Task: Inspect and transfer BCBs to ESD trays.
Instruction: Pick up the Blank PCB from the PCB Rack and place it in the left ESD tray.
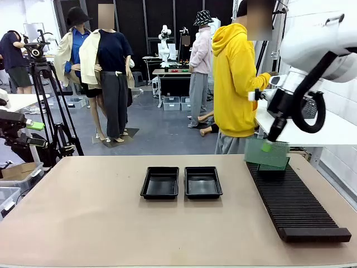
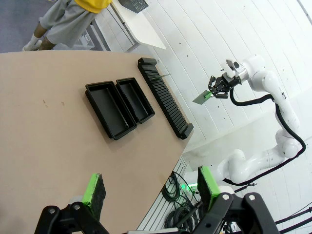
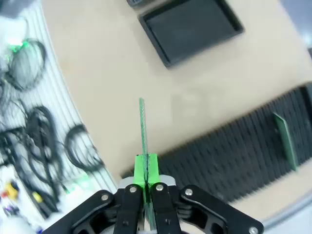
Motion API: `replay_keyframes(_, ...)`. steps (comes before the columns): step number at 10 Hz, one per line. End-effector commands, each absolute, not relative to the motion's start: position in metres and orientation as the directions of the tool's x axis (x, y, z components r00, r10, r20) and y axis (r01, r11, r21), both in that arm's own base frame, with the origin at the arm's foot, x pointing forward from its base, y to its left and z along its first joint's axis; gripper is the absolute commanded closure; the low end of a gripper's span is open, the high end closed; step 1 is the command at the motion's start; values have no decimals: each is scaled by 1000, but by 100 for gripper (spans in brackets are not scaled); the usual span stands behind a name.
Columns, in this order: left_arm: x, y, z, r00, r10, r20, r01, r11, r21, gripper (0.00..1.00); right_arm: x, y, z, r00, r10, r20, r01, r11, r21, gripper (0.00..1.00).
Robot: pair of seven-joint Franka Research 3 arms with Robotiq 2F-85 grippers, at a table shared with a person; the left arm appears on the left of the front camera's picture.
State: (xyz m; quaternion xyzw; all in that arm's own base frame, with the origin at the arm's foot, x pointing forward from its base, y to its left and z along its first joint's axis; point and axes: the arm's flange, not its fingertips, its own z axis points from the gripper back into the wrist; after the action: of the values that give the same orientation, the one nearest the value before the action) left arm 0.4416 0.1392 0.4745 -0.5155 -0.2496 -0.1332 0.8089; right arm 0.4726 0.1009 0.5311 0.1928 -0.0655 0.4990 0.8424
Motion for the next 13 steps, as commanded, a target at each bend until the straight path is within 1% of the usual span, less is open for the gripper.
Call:
replay_keyframes(1, 441, 139, 477, 847, 52, 529, 459, 433, -776, 0, 483, 131, 542, 620, 681, 389, -784, 512, 351, 100)
replay_keyframes(2, 441, 139, 477, 847, 52, 529, 459, 433, -776, 0, 486, 145, 545, 690, 614, 384, -723, 559, 406, 100)
replay_keyframes(3, 441, 139, 477, 847, 52, 529, 459, 433, -776, 0, 490, 156, 546, 743, 500, 445, -667, 610, 427, 100)
replay_keyframes(4, 441, 139, 477, 847, 52, 529, 459, 433, -776, 0, 495, 170, 545, 790, 437, 430, -611, 614, 500, 100)
replay_keyframes(5, 441, 139, 477, 847, 52, 529, 459, 433, -776, 0, 504, 184, 539, 836, 361, 412, -542, 660, 520, 100)
replay_keyframes(7, 441, 139, 477, 847, 52, 529, 459, 433, -776, 0, 522, 210, 525, 910, 257, 326, -410, 676, 612, 100)
replay_keyframes(9, 441, 139, 477, 847, 52, 529, 459, 433, -776, 0, 536, 230, 509, 951, 150, 269, -299, 663, 687, 100)
replay_keyframes(10, 441, 139, 477, 847, 52, 529, 459, 433, -776, 0, 537, 236, 503, 959, 108, 261, -268, 641, 719, 100)
replay_keyframes(11, 441, 139, 477, 847, 52, 529, 459, 433, -776, 0, 541, 239, 495, 963, 51, 265, -234, 649, 724, 100)
replay_keyframes(13, 441, 139, 477, 847, 52, 529, 459, 433, -776, 0, 551, 242, 480, 971, -4, 237, -180, 637, 749, 100)
